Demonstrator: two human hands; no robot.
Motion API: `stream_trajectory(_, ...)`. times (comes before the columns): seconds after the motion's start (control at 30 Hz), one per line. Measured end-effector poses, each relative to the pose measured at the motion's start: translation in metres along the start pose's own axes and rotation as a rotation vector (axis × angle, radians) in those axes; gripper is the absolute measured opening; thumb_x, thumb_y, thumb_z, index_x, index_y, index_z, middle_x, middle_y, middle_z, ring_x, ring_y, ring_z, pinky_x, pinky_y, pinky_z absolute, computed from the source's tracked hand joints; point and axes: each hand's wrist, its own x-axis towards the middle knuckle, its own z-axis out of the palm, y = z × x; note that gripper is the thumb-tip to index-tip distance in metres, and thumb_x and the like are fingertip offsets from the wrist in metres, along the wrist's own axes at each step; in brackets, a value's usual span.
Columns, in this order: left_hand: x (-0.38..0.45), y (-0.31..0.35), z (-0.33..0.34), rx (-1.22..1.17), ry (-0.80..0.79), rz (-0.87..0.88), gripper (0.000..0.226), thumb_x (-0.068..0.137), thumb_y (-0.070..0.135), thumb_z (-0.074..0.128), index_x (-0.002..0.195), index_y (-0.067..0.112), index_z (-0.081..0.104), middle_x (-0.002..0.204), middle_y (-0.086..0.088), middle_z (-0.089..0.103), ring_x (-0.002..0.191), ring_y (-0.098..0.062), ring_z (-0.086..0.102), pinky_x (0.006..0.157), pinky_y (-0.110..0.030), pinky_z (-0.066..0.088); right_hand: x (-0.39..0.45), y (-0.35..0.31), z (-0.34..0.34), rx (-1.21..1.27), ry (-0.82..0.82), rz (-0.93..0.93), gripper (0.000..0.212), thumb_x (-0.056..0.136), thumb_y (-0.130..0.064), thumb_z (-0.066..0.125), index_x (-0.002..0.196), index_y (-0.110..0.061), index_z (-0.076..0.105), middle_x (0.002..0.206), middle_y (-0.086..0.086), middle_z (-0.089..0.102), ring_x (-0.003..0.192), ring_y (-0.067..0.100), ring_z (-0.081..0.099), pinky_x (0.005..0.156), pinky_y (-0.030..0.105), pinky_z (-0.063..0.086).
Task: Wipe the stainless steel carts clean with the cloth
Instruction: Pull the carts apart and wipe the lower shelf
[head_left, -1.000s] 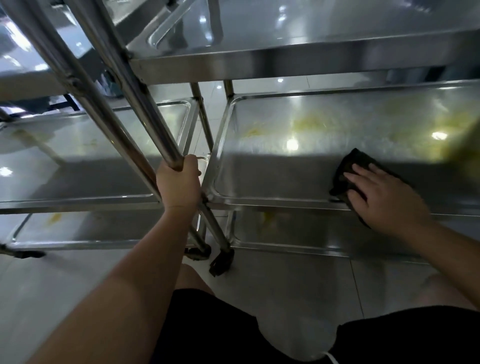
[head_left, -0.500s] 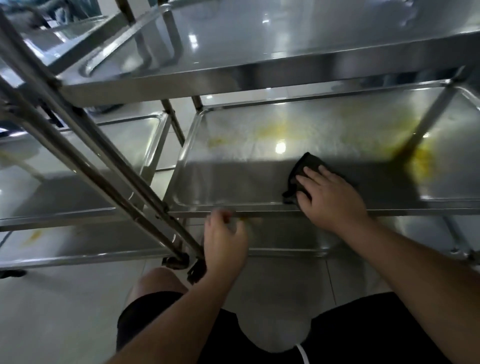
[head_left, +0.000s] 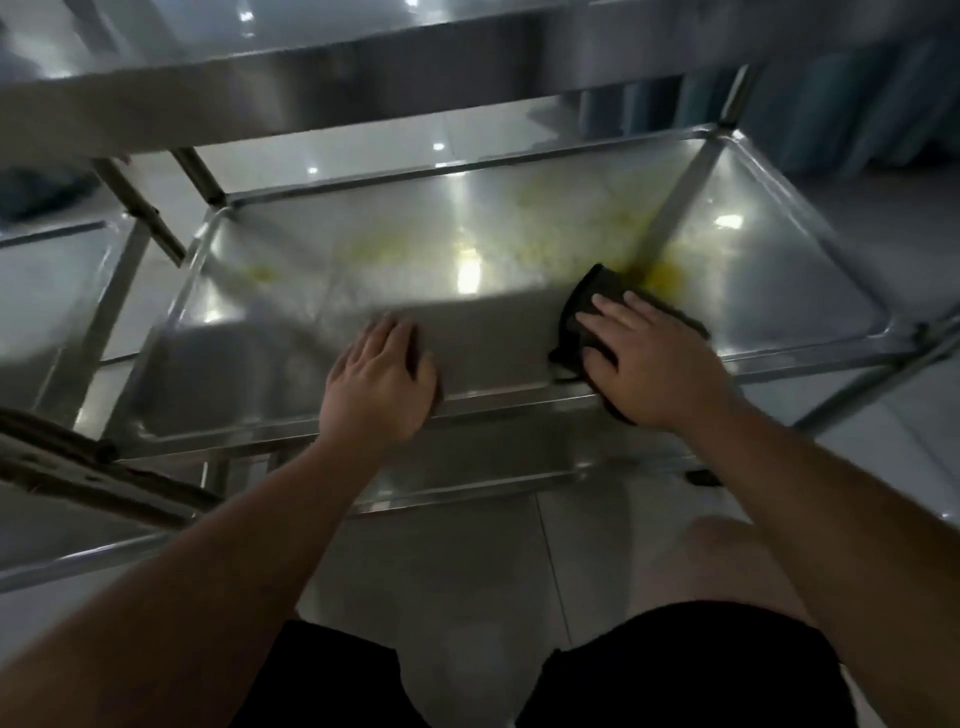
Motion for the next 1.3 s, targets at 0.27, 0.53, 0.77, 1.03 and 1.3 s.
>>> stream_trajectory(0.27, -0.006, 0.011, -0.008, 0.046, 0.000, -0.016, 0.071, 0.103, 0.065, 0.032, 0.164, 0.029, 0.036, 0.176, 0.003, 0.026, 0.162, -0.017, 0.020, 0.132, -0.042, 0.017, -0.008, 0.205, -0.032, -0.106, -0.079, 0.398, 0.081, 0.092, -0.060, 0.010, 0.159, -0.025, 0.038, 0.171, 0.003, 0.027, 0.159, 0.029, 0.019, 0.130, 0.045, 0.010)
stream_trajectory(0.53, -0.006, 0.014, -0.009, 0.074, -0.016, -0.028, 0.075, 0.103, 0.069, 0.030, 0.167, 0.029, 0.031, 0.177, 0.003, 0.021, 0.164, -0.014, 0.013, 0.133, -0.039, 0.010, 0.034, 0.078, -0.010, -0.178, -0.059, 0.147, 0.078, 0.093, -0.040, 0.003, 0.141, -0.010, 0.056, 0.160, 0.008, 0.042, 0.153, 0.032, 0.025, 0.124, 0.059, 0.019)
stream_trajectory(0.77, -0.009, 0.012, -0.012, 0.064, -0.017, 0.005, 0.064, 0.108, 0.045, 0.026, 0.167, 0.021, 0.032, 0.175, -0.002, 0.027, 0.163, -0.016, 0.019, 0.132, -0.033, 0.010, 0.080, -0.131, 0.021, 0.120, -0.130, -0.274, 0.060, 0.104, -0.052, 0.025, 0.161, -0.037, 0.036, 0.172, -0.013, 0.022, 0.161, 0.023, 0.010, 0.129, 0.046, 0.006)
stream_trajectory(1.03, -0.009, 0.013, -0.011, 0.068, -0.018, -0.012, 0.074, 0.100, 0.056, 0.024, 0.167, 0.024, 0.033, 0.176, 0.003, 0.025, 0.162, -0.012, 0.017, 0.132, -0.033, 0.010, 0.087, -0.019, 0.005, 0.067, 0.001, -0.035, 0.063, 0.100, -0.054, 0.035, 0.157, -0.030, 0.044, 0.170, -0.005, 0.032, 0.157, 0.027, 0.024, 0.127, 0.046, 0.020)
stream_trajectory(1.3, -0.010, 0.014, -0.007, 0.089, 0.006, -0.034, 0.074, 0.101, 0.058, 0.024, 0.167, 0.025, 0.031, 0.176, 0.004, 0.024, 0.162, -0.012, 0.016, 0.130, -0.032, 0.007, 0.060, 0.155, -0.028, 0.089, 0.011, 0.525, 0.073, 0.096, -0.057, 0.024, 0.162, -0.026, 0.034, 0.173, 0.001, 0.021, 0.158, 0.038, 0.017, 0.128, 0.056, 0.014)
